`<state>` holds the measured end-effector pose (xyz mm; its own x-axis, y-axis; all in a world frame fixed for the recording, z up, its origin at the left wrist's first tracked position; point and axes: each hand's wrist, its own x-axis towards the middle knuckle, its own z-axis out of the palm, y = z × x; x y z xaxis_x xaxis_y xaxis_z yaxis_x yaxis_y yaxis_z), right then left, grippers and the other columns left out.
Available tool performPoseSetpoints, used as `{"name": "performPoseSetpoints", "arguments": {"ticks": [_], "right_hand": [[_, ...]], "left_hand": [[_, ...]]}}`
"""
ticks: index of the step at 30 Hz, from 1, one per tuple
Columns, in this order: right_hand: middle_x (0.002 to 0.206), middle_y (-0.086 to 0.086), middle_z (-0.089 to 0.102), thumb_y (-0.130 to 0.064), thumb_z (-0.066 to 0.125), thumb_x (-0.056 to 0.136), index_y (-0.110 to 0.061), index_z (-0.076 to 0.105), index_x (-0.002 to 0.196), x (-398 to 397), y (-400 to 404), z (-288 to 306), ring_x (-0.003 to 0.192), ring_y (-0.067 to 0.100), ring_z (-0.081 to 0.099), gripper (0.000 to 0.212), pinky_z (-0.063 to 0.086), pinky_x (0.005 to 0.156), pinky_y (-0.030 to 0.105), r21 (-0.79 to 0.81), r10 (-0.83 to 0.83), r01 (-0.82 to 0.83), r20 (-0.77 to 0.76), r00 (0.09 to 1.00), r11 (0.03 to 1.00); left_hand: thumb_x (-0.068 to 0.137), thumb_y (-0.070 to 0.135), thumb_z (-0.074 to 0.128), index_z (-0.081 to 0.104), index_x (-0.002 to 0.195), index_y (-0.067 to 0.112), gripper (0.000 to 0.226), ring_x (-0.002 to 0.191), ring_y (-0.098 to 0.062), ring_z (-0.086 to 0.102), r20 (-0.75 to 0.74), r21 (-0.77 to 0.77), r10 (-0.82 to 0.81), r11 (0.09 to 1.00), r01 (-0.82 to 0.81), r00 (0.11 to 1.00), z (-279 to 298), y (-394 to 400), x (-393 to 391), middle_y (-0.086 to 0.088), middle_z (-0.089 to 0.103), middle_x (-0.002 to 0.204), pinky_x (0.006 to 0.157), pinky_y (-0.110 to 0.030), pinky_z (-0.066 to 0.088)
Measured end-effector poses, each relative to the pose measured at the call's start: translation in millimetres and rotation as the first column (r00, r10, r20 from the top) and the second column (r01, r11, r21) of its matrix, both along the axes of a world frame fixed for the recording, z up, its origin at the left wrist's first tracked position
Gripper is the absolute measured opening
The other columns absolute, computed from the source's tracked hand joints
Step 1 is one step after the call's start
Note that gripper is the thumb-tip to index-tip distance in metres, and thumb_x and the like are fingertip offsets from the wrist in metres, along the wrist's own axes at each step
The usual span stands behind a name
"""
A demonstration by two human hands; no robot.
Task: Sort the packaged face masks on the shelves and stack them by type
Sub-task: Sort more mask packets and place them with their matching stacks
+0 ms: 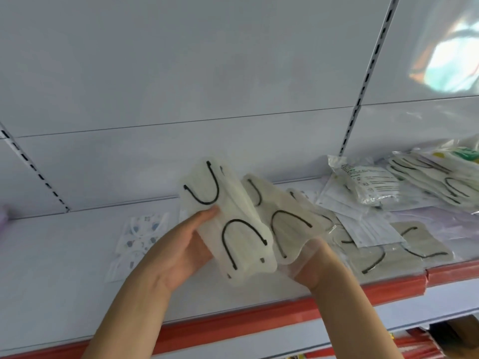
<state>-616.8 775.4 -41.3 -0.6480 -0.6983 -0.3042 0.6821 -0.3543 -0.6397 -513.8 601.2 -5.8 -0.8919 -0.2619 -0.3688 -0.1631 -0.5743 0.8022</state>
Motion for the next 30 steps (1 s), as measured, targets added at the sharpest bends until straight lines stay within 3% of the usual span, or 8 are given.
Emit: {"name": "performPoseSetpoints", "arguments": {"ticks": [3,7,11,15,21,24,27,30], "right_hand": [[0.060,0.008,0.063,0.000,0.050,0.095,-0.001,0.065,0.075,7,-2,-5,0.053,0.019,0.062,0.025,0.052,0.046,0.026,0.089,0.031,-0.019,-0.137,0.990,0.996],[0.072,0.013,0.061,-0.021,0.091,0.057,-0.008,0.071,0.077,4,11,-5,0.059,0.016,0.060,0.032,0.049,0.052,0.027,0.381,0.157,-0.016,-0.344,0.926,0.924],[0.094,-0.003,0.070,-0.028,0.059,0.097,-0.017,0.067,0.114,0,33,-9,0.085,0.007,0.066,0.022,0.050,0.072,0.024,0.558,0.224,0.716,-0.828,0.514,0.419],[0.155,0.002,0.036,-0.070,0.052,0.086,-0.024,0.035,0.149,-16,60,-28,0.143,0.028,0.028,0.080,0.026,0.114,0.042,0.663,0.655,0.748,-0.553,0.515,-0.029],[0.082,0.000,0.066,-0.031,0.050,0.099,-0.020,0.065,0.089,-21,61,-21,0.069,0.025,0.053,0.021,0.033,0.054,0.029,0.557,0.526,0.828,-0.688,0.499,-0.057],[0.084,0.001,0.069,-0.037,0.049,0.099,-0.020,0.066,0.092,-13,47,-18,0.079,0.027,0.062,0.026,0.034,0.057,0.032,0.557,0.561,0.829,-0.703,0.437,0.051],[0.112,-0.006,0.071,-0.055,0.049,0.096,-0.025,0.071,0.104,6,29,-17,0.098,0.015,0.065,0.037,0.049,0.075,0.031,0.522,0.418,0.710,-0.842,0.340,0.473],[0.144,-0.007,0.053,-0.062,0.048,0.094,-0.025,0.058,0.134,1,32,-23,0.134,0.015,0.046,0.055,0.040,0.109,0.037,0.455,0.443,0.806,-0.854,0.273,0.379]], "left_hand": [[0.094,0.024,0.064,0.067,0.129,0.014,0.036,0.112,-0.027,0.071,0.043,-0.029,-0.008,1.000,0.009,0.999,-6,1,-13,-0.011,0.073,0.122,0.090,-0.045,0.056],[0.093,0.019,0.068,0.068,0.125,0.009,0.034,0.103,-0.026,0.074,0.102,-0.169,0.104,0.982,-0.086,0.989,-16,-8,-25,-0.010,0.076,0.113,0.086,-0.041,0.057],[0.092,0.018,0.071,0.072,0.112,0.010,0.021,0.099,-0.027,0.073,0.091,-0.450,0.223,0.878,-0.160,0.970,-17,-25,-28,-0.012,0.077,0.107,0.085,-0.038,0.056],[0.093,0.027,0.072,0.072,0.091,0.023,0.005,0.095,-0.026,0.071,0.014,-0.754,0.321,0.626,-0.201,0.947,-10,-31,-25,-0.003,0.076,0.097,0.094,-0.044,0.055],[0.094,0.027,0.070,0.070,0.084,0.026,0.010,0.084,-0.015,0.070,-0.081,-0.700,0.320,0.656,-0.283,0.944,-5,-7,-24,0.006,0.074,0.086,0.074,-0.031,0.052],[0.093,0.026,0.072,0.072,0.092,0.025,0.001,0.091,-0.021,0.072,-0.037,-0.583,0.302,0.768,-0.266,0.953,-7,-6,-25,0.002,0.077,0.092,0.086,-0.040,0.056],[0.092,0.023,0.072,0.072,0.101,0.021,0.009,0.097,-0.021,0.073,-0.018,-0.452,0.278,0.854,-0.256,0.960,-7,-8,-24,0.000,0.079,0.099,0.090,-0.040,0.055],[0.092,0.022,0.072,0.071,0.107,0.018,0.015,0.102,-0.023,0.072,0.001,-0.414,0.289,0.872,-0.263,0.957,-12,-10,-22,-0.003,0.078,0.105,0.094,-0.041,0.054]]}}
